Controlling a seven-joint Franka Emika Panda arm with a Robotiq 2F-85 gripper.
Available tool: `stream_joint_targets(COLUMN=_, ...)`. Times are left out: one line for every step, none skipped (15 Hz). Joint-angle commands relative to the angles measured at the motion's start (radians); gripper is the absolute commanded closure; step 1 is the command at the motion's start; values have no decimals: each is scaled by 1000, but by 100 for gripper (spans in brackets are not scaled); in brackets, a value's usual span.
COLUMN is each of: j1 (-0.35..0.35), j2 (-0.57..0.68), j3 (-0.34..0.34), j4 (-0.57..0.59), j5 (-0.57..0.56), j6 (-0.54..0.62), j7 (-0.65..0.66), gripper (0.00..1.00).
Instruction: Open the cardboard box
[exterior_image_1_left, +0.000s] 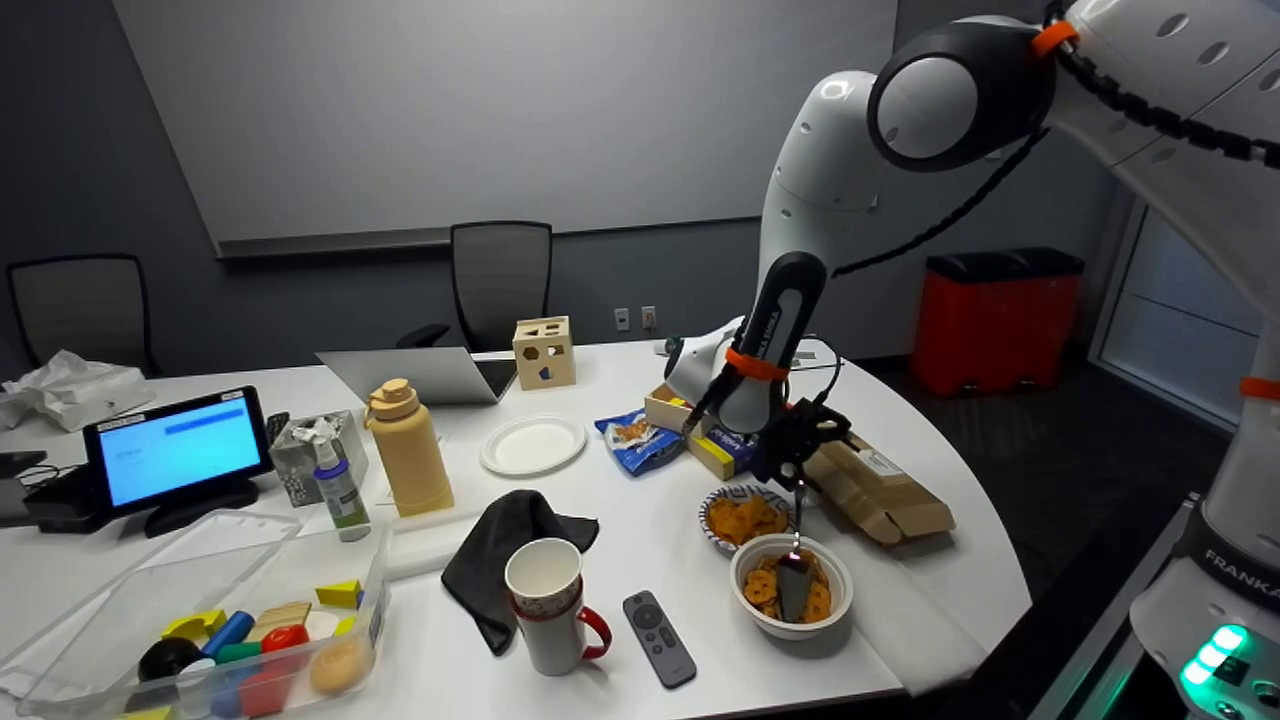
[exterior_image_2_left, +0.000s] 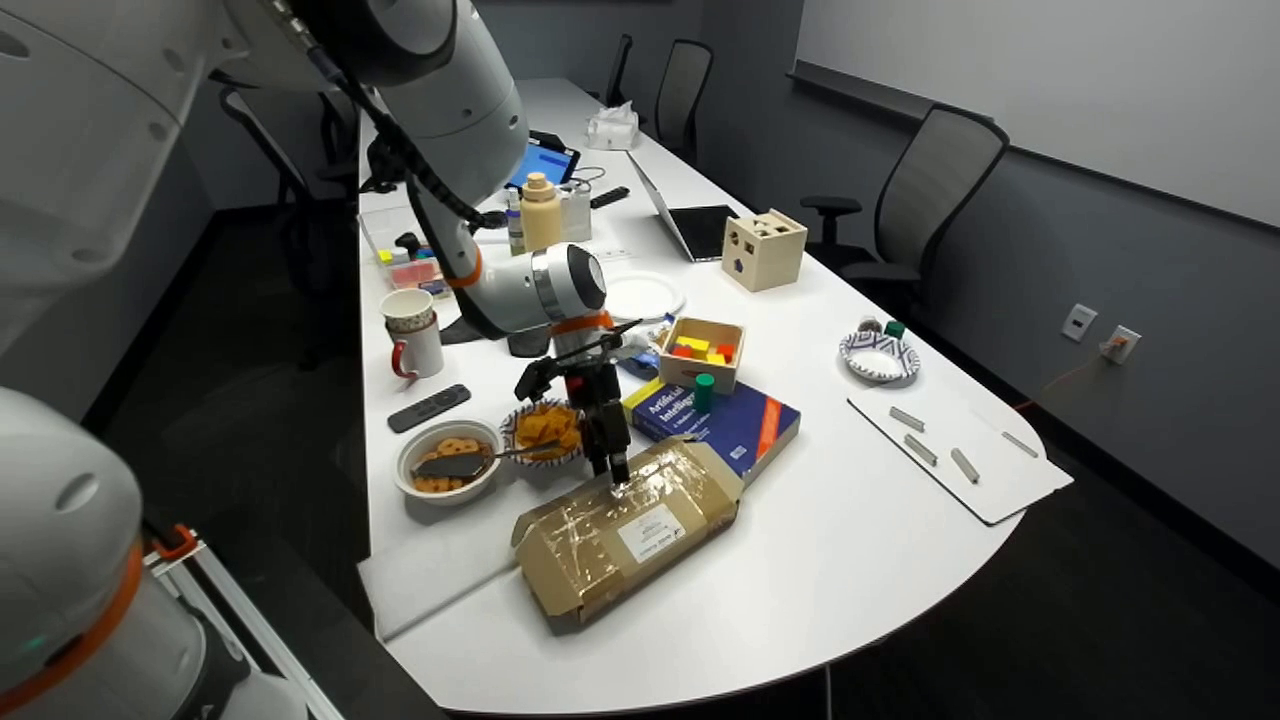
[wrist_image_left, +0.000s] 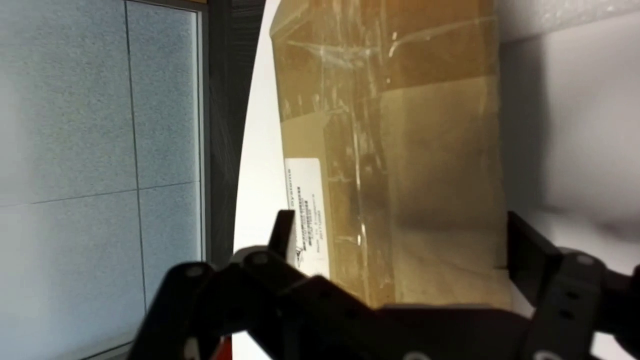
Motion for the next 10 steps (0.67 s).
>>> stream_joint_targets(j1=18, j2=37, j3=-5, j4=63, j5=-7, j6=-104, j7=11, gripper=0)
stream_joint_targets(j1=18, j2=37, j3=-2, j4=69, j5=-4, j6=-133, j7=6, gripper=0)
stream_joint_targets(j1=21, j2=41, j3=-2, j4=79, j5=-4, j6=-159, j7=10, gripper=0)
stream_joint_targets(j1=21, j2=49, j3=1, j4=92, j5=-3, j6=-185, j7=7, gripper=0)
stream_joint_targets(j1=21, j2=51, j3=3, j4=99, j5=-3, j6=-208, j7=6, gripper=0)
stream_joint_targets(j1=21, j2=50, j3=5, j4=104, j5=-4, j6=-229, j7=5, gripper=0)
stream_joint_targets(j1=22, j2=53, j3=7, j4=113, j5=-5, j6=-246, j7=5, gripper=0)
stream_joint_targets(j1=22, j2=53, j3=9, j4=119, j5=-7, j6=-259, j7=6, gripper=0)
stream_joint_targets(j1=21, j2=47, j3=10, j4=120, j5=-7, j6=-276, j7=3, gripper=0)
stream_joint_targets(j1=19, j2=40, j3=10, j4=119, j5=-9, j6=-285, j7=4, gripper=0)
